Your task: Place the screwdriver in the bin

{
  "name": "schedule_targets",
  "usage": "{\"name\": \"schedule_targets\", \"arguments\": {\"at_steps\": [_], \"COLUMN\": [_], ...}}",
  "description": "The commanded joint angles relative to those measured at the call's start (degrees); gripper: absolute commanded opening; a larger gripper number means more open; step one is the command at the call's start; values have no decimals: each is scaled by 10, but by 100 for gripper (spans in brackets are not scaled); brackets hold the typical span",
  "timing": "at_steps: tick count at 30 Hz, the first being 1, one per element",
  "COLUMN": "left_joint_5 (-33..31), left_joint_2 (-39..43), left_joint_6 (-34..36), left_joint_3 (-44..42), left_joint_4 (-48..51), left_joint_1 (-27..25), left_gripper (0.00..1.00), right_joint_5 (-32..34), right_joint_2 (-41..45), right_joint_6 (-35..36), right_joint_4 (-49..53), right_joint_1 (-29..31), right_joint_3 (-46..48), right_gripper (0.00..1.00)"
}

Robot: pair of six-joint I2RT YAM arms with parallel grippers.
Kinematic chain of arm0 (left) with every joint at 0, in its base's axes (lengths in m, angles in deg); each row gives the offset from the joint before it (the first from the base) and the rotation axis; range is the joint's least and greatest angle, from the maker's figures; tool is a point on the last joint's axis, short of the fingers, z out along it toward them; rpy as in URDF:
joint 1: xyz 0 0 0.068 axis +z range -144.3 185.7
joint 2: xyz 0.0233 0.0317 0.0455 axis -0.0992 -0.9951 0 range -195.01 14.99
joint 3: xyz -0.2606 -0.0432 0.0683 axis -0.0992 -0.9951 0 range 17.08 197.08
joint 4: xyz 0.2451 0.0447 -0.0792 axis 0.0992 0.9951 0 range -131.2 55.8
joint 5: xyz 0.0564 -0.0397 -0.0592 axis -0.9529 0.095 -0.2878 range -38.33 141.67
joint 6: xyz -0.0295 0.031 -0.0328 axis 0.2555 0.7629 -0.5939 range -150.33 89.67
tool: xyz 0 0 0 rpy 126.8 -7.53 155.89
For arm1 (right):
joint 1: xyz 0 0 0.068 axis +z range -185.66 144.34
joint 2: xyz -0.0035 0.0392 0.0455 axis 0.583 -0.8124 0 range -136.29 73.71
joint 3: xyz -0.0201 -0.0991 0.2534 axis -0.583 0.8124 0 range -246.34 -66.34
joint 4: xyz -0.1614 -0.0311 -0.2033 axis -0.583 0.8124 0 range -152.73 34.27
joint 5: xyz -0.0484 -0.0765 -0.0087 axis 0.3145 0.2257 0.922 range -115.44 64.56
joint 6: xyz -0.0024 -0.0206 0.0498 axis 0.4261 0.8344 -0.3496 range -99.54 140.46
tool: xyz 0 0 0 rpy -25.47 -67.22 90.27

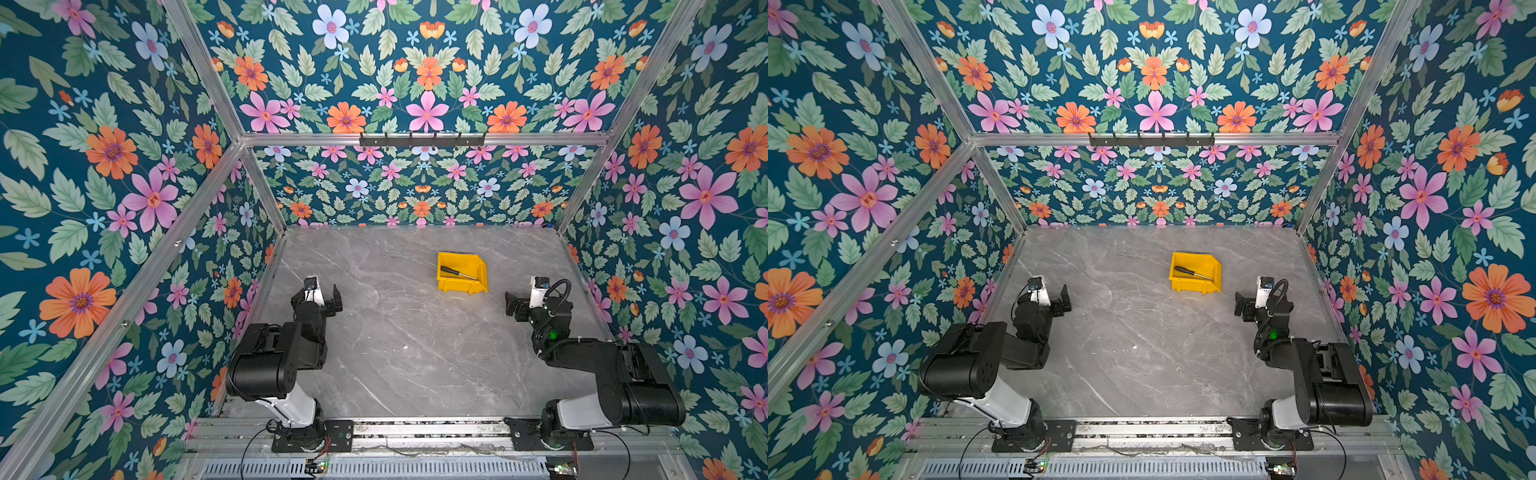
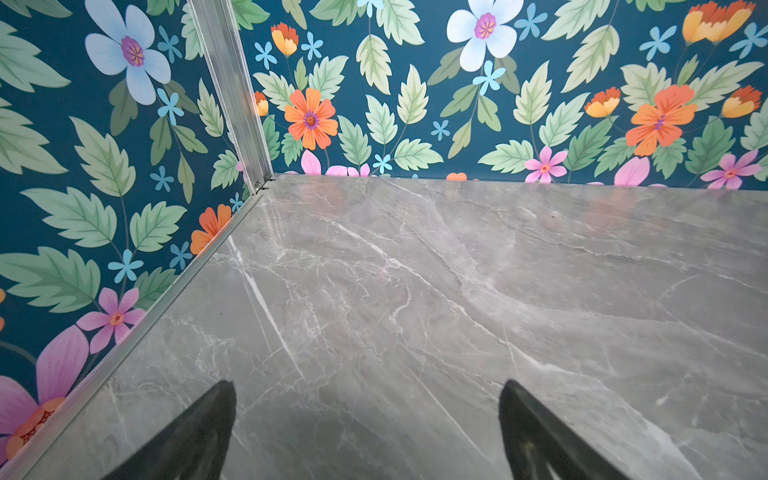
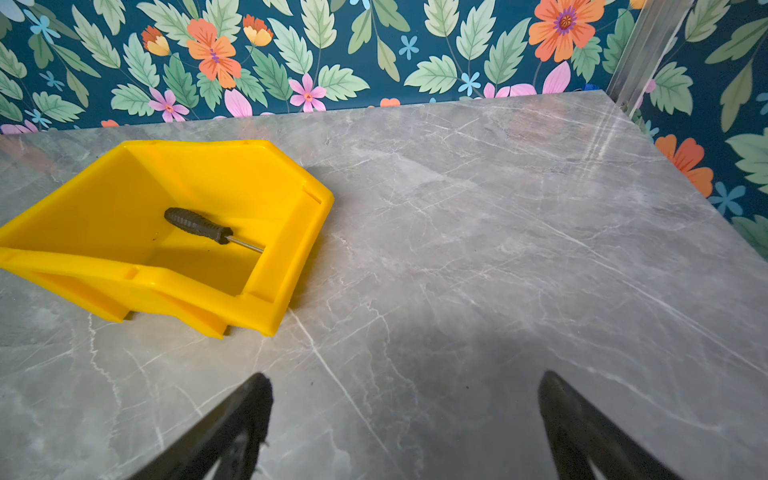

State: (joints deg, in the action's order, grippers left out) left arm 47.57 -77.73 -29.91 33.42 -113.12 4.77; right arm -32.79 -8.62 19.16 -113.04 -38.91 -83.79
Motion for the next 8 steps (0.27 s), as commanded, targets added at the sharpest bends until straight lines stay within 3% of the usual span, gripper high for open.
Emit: {"name": "schedule_targets", "arguments": {"at_steps": [1,8], "left_joint_5": [2,2], "left_joint_2": [-1,1], "left_joint_6": [-2,-3], "left_joint_3": [3,1], "left_joint_4": [3,1], "left_joint_1": [0,0], "left_gripper": [100,100], "right_joint_5": [0,1], "right_joint_2": [1,1], "right_joint_6": [-8,-7], "right_joint_4": [-2,-2], "right_joint_1": [0,0], "right_joint_3": [-1,-1], "right_gripper": [99,99]}}
